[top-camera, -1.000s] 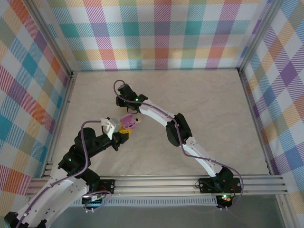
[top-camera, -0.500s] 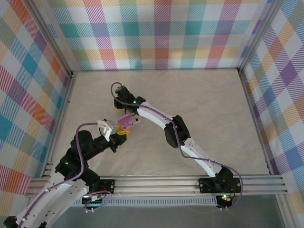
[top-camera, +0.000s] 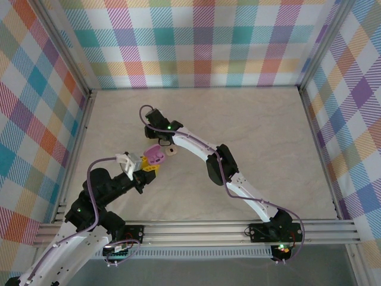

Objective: Insert wireless bluetooth earbuds into charging case

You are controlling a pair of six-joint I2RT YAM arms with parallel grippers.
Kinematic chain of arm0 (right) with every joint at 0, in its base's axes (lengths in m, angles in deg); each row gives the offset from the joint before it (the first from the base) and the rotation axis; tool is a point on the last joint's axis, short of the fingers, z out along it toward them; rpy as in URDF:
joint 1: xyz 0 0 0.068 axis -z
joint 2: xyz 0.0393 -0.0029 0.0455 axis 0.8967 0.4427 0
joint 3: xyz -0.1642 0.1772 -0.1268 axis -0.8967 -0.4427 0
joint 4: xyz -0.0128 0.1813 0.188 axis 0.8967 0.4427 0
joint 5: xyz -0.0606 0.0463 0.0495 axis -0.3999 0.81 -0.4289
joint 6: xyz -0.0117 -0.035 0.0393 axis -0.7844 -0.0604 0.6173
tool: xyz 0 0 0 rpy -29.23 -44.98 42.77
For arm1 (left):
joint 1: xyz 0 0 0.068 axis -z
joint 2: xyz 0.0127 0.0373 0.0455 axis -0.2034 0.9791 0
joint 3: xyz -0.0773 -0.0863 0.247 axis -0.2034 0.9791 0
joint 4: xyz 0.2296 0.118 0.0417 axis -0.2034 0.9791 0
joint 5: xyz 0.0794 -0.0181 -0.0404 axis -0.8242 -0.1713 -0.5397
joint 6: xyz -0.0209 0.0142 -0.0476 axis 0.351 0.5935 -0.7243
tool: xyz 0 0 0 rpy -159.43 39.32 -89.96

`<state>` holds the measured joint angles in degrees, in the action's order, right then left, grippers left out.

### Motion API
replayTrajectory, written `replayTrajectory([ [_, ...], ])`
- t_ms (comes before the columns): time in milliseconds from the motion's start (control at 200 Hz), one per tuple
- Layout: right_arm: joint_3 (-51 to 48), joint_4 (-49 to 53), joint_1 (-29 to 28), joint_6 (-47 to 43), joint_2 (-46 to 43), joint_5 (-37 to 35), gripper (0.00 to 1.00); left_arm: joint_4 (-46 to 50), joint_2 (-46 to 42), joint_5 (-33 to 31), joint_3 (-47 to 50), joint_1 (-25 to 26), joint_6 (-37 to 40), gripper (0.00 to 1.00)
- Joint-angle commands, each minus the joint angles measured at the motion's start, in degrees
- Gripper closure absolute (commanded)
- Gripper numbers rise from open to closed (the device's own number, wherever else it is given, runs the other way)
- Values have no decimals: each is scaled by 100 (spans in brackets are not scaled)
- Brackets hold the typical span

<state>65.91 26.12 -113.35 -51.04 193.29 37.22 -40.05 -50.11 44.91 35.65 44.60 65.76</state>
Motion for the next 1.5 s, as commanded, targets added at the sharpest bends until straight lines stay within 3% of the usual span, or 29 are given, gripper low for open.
replayTrajectory([
  [0, -51, 326, -38, -86, 167, 40, 73, 29, -68, -81, -83, -35, -51, 100],
  [375, -916, 285, 102, -244, -538, 297, 80, -27, 5, -46, -75, -34, -55, 100],
  [635, -2316, 18, 229, -574, -1513, 333, 86, -99, 16, -20, -30, -34, -115, 100],
  [1065, -6055, -1287, 871, -598, -3758, 549, 88, -414, 260, 167, 86, -39, -278, 100],
  [1345, -7291, -1245, 1343, -847, -4840, 1279, 90, -802, 752, 316, 102, -34, -290, 100],
  [1495, -7466, -800, 1489, -1123, -5244, 1466, 91, -990, 958, 379, 137, -34, -317, 100],
])
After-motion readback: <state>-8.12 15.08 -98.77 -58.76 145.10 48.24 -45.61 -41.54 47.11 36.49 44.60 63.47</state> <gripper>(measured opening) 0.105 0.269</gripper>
